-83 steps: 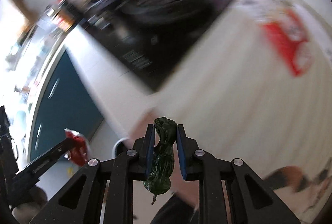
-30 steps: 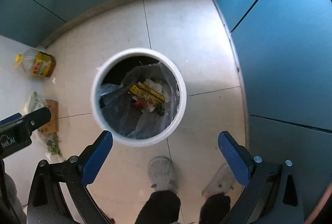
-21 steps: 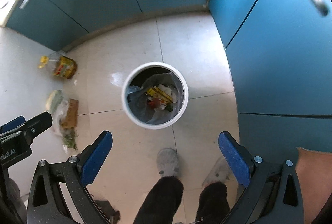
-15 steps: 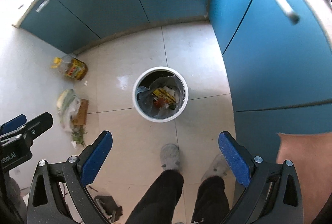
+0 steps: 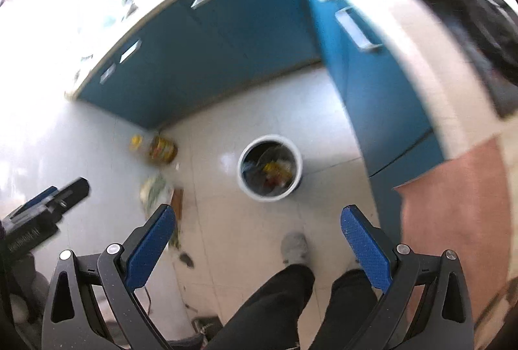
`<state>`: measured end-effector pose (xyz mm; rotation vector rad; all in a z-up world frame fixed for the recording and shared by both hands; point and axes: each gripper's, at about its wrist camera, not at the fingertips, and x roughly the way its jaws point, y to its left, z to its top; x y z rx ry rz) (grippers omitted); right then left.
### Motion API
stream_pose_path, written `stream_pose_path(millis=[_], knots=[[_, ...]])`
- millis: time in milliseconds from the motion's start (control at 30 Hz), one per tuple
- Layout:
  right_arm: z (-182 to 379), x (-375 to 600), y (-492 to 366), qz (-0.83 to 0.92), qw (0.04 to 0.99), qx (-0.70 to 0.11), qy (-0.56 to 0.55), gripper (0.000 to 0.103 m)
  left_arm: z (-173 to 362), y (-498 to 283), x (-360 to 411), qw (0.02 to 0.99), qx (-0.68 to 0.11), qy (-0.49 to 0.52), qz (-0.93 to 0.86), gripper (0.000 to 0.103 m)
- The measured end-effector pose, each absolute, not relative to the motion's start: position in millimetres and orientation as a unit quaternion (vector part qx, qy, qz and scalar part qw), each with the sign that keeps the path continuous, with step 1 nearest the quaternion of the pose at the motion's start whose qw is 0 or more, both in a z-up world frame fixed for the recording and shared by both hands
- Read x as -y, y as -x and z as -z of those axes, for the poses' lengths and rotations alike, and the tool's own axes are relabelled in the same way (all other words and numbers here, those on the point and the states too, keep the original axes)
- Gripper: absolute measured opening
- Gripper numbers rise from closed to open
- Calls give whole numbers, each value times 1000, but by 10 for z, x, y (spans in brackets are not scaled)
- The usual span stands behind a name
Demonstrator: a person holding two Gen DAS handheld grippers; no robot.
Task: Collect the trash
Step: 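Lift both tools away from the bin back toward the counter, then grasp the red-white rice bag with the left tool while the right tool grasps the white box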
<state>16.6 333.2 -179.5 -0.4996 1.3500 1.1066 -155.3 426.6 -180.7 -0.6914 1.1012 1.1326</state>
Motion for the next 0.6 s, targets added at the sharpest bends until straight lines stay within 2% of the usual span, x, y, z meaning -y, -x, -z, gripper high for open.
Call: stream_pose_path(millis=[167, 267, 467, 600], knots=[[1454, -2623, -1192, -412, 687, -580, 148, 103, 1523, 276, -4089, 714, -478, 283, -426, 100], [1262, -1962, -1956, -345, 737, -571, 104, 103, 1534, -670, -3834, 743, -488, 287, -357, 100], [1034, -288, -3466, -166, 814, -555, 42, 103, 2077, -2662, -3036, 740, -548, 346, -177, 99], [1063, 528, -4234, -87, 832, -546, 53, 103, 2487, -3698, -2418, 720, -584, 362, -102, 99]])
